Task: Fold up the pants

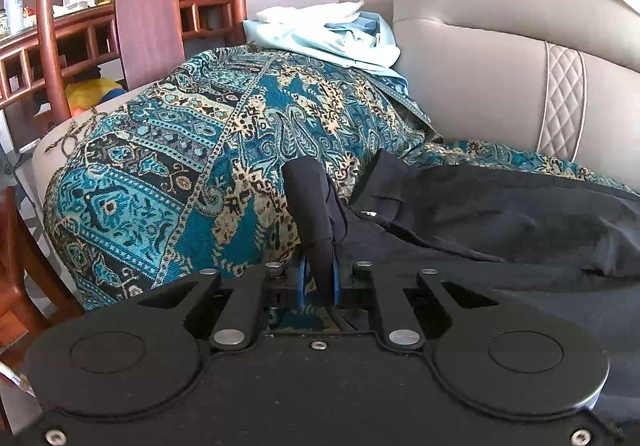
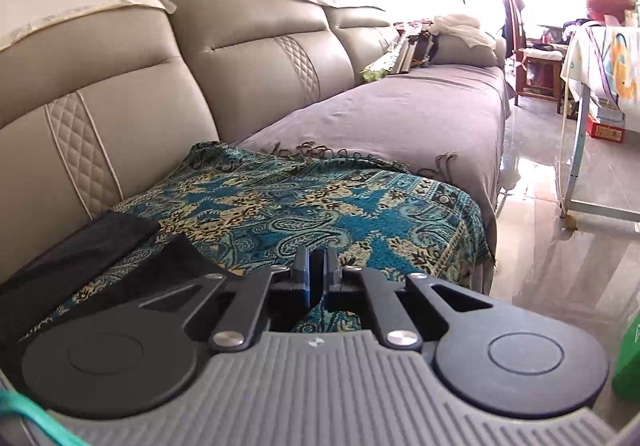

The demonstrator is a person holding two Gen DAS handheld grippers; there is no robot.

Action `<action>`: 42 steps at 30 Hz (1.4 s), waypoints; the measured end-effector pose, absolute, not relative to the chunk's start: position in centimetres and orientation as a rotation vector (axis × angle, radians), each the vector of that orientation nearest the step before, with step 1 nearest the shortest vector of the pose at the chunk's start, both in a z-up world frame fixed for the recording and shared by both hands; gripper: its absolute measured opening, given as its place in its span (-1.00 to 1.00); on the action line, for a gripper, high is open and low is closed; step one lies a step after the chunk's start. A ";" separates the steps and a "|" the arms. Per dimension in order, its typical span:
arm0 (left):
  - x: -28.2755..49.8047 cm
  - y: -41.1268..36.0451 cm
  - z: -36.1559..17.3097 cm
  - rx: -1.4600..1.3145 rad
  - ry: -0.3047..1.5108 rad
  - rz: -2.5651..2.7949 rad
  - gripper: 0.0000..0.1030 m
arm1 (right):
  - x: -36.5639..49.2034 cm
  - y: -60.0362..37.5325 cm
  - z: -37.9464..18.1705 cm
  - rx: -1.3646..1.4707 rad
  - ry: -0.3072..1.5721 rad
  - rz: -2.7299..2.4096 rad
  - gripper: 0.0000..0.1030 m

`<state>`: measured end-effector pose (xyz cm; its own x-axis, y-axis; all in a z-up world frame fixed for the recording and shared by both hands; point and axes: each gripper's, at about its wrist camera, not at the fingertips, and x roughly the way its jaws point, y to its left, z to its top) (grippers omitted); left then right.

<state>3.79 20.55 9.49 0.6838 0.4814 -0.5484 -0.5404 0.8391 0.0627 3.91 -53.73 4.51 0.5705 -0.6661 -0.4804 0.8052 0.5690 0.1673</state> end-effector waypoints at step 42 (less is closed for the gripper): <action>13.7 0.8 2.2 0.122 0.648 0.081 -0.48 | 20.7 -38.0 2.6 0.024 0.707 -0.217 0.02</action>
